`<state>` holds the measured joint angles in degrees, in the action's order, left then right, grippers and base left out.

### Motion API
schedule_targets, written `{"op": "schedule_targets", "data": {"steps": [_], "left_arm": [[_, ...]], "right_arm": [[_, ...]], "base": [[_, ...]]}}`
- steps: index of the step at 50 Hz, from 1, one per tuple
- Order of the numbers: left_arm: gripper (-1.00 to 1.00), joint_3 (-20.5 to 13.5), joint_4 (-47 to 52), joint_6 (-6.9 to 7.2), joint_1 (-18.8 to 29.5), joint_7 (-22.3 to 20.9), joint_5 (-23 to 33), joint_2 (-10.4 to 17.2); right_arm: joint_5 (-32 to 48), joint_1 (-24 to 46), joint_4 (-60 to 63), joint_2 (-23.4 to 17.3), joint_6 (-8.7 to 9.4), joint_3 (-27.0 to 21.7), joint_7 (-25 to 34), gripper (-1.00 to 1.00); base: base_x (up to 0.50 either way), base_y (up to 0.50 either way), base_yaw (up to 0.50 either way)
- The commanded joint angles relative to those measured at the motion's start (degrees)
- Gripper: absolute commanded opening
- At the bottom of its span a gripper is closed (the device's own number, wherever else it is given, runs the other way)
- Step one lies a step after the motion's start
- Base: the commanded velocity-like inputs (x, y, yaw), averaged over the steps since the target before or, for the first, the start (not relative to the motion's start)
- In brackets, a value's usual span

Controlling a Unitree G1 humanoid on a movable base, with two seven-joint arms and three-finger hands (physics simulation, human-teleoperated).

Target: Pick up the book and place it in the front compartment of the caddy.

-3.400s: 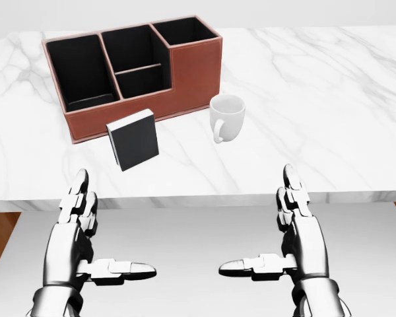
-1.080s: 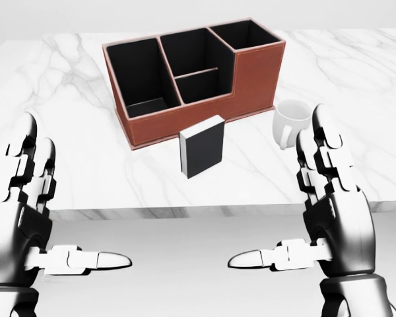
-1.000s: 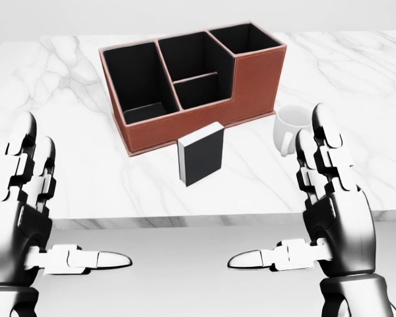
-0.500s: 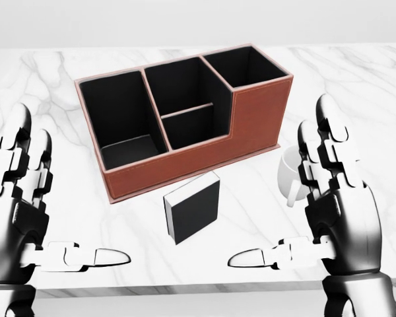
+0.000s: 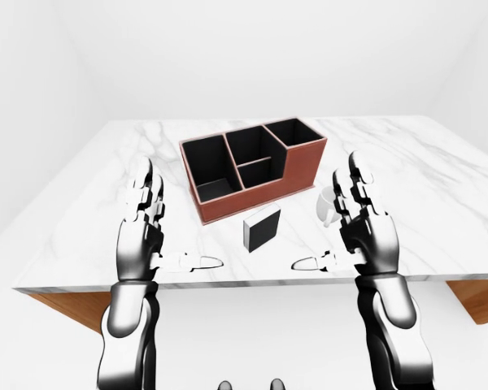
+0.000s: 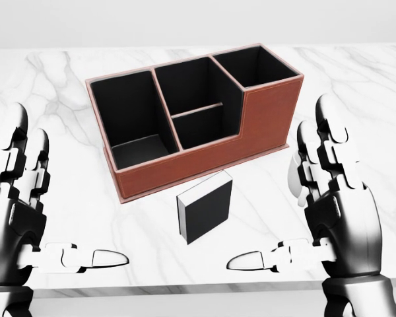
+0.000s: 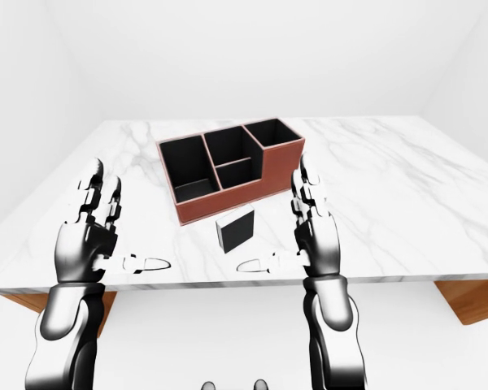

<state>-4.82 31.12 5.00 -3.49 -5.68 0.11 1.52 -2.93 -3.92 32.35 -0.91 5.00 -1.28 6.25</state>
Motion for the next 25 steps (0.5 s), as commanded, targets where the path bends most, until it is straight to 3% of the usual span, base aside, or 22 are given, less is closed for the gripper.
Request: {"op": "schedule_targets", "data": {"steps": [1,16,25], "left_arm": [[1.0,0.0,-0.3,0.0,0.1,-0.1,0.0,0.0],[1.0,-0.2,0.3,0.0,0.1,-0.1,-0.2,0.1],[1.0,-0.3,0.6,0.0,0.0,-0.2,-0.2,0.1]], "right_arm": [[0.3,0.0,0.1,0.0,0.0,0.2,-0.2,1.0],[-1.2,-0.6,1.6,0.4,0.0,0.2,0.6,1.0],[-1.1,-1.0,2.2,0.1,0.0,0.5,0.7,1.0]], "base": [[0.0,0.0,0.0],[0.0,0.0,0.0],[0.5,0.0,0.0]]}}
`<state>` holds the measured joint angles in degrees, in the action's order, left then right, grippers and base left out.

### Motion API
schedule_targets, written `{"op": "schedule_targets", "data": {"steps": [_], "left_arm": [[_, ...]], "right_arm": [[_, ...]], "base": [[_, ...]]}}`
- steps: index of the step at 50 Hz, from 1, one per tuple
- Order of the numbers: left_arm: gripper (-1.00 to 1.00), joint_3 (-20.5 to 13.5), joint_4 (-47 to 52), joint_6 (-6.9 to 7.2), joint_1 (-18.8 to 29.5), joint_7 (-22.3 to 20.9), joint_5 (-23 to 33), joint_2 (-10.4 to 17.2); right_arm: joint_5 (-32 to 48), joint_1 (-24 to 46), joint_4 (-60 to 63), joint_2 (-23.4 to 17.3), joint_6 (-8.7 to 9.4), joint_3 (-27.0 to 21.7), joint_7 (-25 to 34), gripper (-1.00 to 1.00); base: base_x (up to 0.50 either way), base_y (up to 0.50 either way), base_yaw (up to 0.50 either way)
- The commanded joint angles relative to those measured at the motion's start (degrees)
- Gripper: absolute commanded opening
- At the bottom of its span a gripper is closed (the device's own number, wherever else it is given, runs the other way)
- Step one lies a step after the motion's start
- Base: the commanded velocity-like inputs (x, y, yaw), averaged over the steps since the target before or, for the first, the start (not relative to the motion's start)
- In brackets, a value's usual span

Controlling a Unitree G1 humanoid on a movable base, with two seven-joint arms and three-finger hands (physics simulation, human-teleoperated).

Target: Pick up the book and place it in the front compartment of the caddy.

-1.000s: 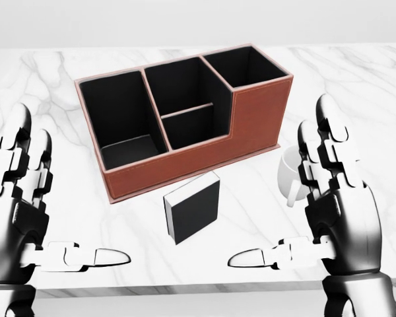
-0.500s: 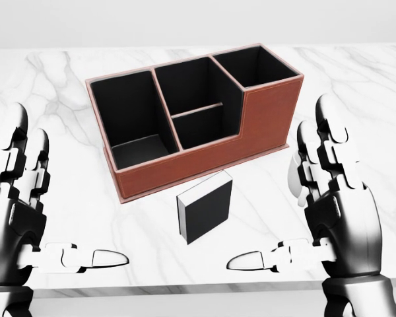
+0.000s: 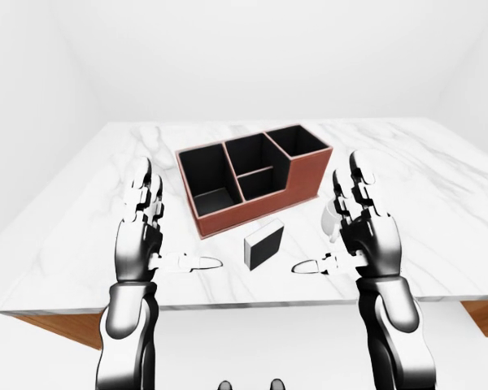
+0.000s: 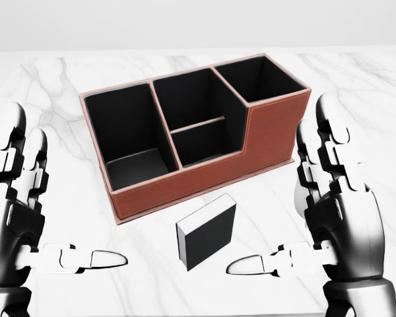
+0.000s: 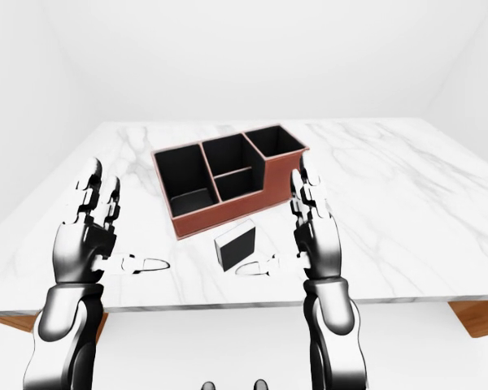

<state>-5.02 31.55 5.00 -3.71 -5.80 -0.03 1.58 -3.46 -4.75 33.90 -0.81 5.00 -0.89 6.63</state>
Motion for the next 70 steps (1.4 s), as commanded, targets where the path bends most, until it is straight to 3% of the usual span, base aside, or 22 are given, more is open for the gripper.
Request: {"op": "schedule_targets", "data": {"steps": [1,28,70], "left_arm": [[1.0,-0.1,0.1,0.0,0.2,0.0,-0.1,0.0],[1.0,-0.2,-0.8,0.0,0.4,-0.1,-0.3,0.0],[1.0,-1.0,-0.2,0.0,0.5,-0.6,-0.4,0.3]], "right_arm": [[-0.6,-0.2,0.7,0.0,0.0,0.1,0.3,1.0],[0.2,0.5,-0.1,-0.2,0.0,-0.2,0.0,1.0],[3.9,1.3,2.5,-0.4,0.0,1.7,0.6,1.0]], "base": [[0.5,0.0,0.0],[0.49,0.0,0.0],[0.04,0.0,0.0]]}}
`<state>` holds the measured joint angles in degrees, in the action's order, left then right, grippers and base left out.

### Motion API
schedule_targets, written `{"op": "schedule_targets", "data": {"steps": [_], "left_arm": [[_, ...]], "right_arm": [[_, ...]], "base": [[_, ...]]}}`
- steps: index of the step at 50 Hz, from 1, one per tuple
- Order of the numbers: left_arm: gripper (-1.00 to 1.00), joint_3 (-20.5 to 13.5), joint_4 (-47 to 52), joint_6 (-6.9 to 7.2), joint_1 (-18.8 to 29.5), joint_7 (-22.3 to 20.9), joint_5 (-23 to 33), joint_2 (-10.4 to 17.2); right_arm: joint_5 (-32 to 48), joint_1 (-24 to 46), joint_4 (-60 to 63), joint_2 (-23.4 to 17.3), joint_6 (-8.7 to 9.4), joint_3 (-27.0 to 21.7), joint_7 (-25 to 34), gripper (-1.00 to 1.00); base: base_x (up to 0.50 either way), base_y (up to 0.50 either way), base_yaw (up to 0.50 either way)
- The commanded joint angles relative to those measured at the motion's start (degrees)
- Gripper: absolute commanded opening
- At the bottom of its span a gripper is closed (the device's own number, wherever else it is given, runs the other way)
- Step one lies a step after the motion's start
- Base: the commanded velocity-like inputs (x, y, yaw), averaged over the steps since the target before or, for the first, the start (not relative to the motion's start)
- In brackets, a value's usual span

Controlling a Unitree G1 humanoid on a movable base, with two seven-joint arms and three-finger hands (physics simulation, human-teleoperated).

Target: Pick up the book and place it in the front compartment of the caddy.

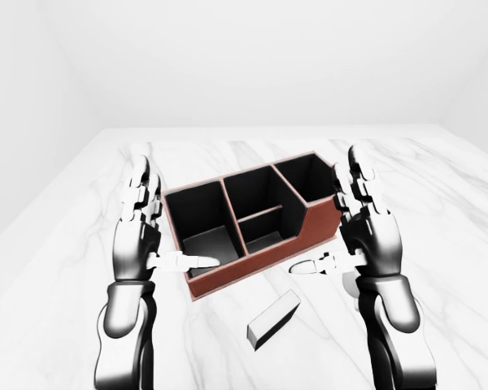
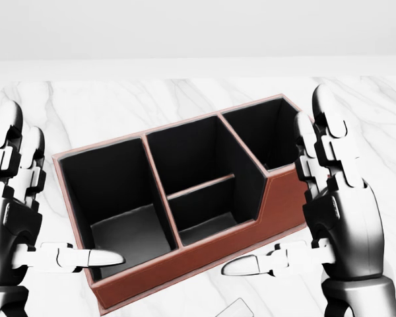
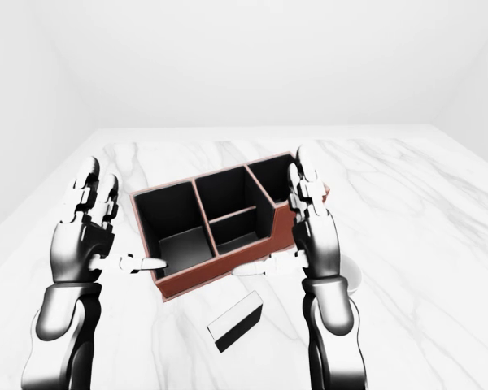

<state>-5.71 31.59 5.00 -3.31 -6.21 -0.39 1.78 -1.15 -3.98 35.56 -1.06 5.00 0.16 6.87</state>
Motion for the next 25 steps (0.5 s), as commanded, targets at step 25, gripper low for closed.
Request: {"op": "schedule_targets", "data": {"steps": [25], "left_arm": [[1.0,-1.1,0.6,0.0,0.5,-0.4,-0.4,0.3]], "right_arm": [[7.0,-0.1,3.0,-0.3,0.0,2.7,2.7,1.0]], "base": [[0.0,0.0,0.0]]}}
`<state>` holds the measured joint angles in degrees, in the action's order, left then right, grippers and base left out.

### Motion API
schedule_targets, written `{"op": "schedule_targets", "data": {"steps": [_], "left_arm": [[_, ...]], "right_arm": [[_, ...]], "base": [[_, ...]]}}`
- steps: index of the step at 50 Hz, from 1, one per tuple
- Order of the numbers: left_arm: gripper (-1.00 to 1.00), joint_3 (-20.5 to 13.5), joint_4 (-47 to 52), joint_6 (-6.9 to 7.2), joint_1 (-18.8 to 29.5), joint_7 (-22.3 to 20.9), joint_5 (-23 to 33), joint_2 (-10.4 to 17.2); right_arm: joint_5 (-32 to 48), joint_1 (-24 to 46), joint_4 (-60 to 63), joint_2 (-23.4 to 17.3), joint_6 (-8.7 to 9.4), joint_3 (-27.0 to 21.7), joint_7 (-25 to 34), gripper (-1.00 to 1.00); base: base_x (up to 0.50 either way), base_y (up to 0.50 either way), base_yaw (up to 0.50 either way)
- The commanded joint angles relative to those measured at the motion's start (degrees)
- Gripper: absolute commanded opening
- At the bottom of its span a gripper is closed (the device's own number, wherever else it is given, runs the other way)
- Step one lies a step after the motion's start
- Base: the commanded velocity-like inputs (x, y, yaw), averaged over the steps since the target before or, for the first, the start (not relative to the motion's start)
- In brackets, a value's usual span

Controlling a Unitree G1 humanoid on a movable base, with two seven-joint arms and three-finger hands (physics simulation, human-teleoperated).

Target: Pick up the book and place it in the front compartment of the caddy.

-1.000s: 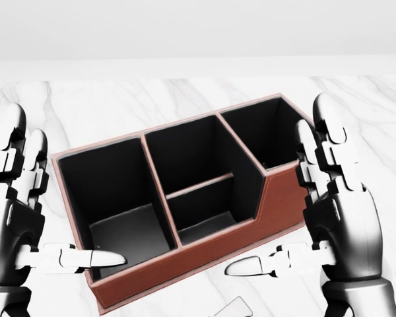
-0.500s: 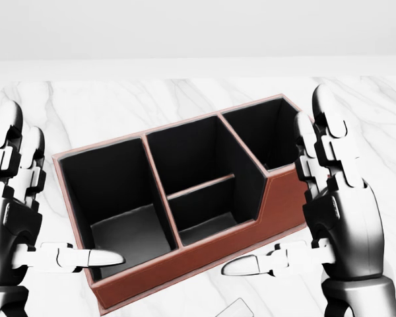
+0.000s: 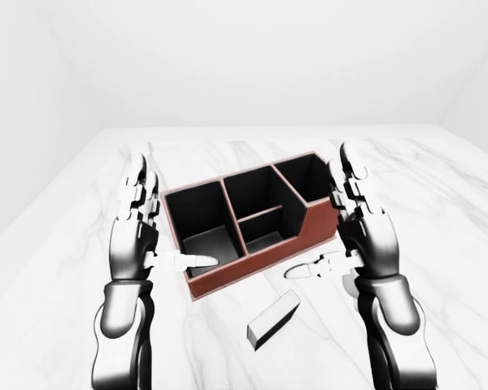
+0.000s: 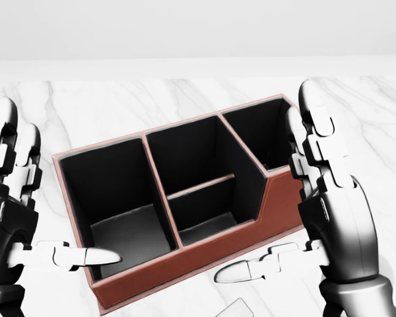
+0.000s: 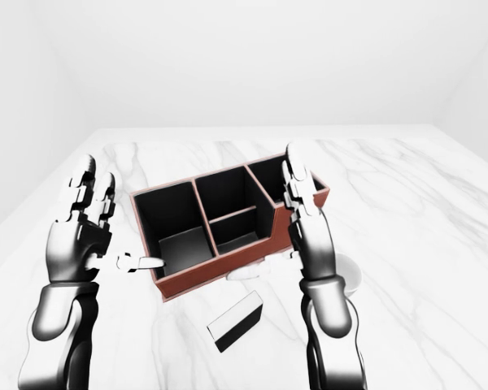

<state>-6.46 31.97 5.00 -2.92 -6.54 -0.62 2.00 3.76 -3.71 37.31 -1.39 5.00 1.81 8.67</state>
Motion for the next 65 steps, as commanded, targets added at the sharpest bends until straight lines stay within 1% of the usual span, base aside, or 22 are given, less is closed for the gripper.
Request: {"op": "schedule_targets", "data": {"steps": [1,5,12,22,29,43,50,58,65], "left_arm": [[1.0,-0.3,0.2,0.0,0.0,-0.1,-0.1,0.0],[1.0,-0.1,0.2,0.0,-0.1,0.0,0.0,0.0],[1.0,0.1,-0.5,0.0,-0.2,0.0,0.2,-0.1],[1.0,0.1,-0.8,0.0,0.0,0.0,0.2,0.0],[1.0,0.0,-0.8,0.0,0.0,0.0,0.2,0.0],[1.0,0.2,-2.0,0.0,-0.2,0.0,0.4,0.0],[1.0,0.3,-2.2,0.0,-0.2,0.1,0.5,-0.1],[1.0,0.3,-2.3,0.0,-0.2,-0.1,0.6,0.0],[1.0,0.4,-2.4,0.0,-0.3,-0.1,0.7,-0.1]], "right_arm": [[2.9,-0.5,1.3,-0.2,0.0,1.5,1.0,1.0],[4.3,-0.8,1.7,-0.4,0.0,2.2,2.1,1.0],[5.8,-0.1,2.4,-0.6,0.0,1.7,3.5,1.0],[9.7,-1.9,2.9,-0.6,0.0,4.6,4.9,1.0],[11.8,-3.5,2.4,-0.9,0.0,5.5,5.9,1.0],[16.4,-2.5,7.3,-0.9,0.0,7.1,9.2,1.0],[18.4,-4.2,9.6,-1.4,0.0,8.4,10.5,1.0],[19.2,-6.2,11.0,-2.0,0.0,8.7,12.1,1.0],[20.7,-9.1,11.3,-2.8,0.0,9.5,12.8,1.0]], "base": [[0.0,0.0,0.0],[0.0,0.0,0.0],[0.0,0.0,0.0],[0.0,0.0,0.0],[0.0,0.0,0.0],[0.0,0.0,0.0],[0.0,0.0,0.0],[0.0,0.0,0.0],[0.0,0.0,0.0]]}}
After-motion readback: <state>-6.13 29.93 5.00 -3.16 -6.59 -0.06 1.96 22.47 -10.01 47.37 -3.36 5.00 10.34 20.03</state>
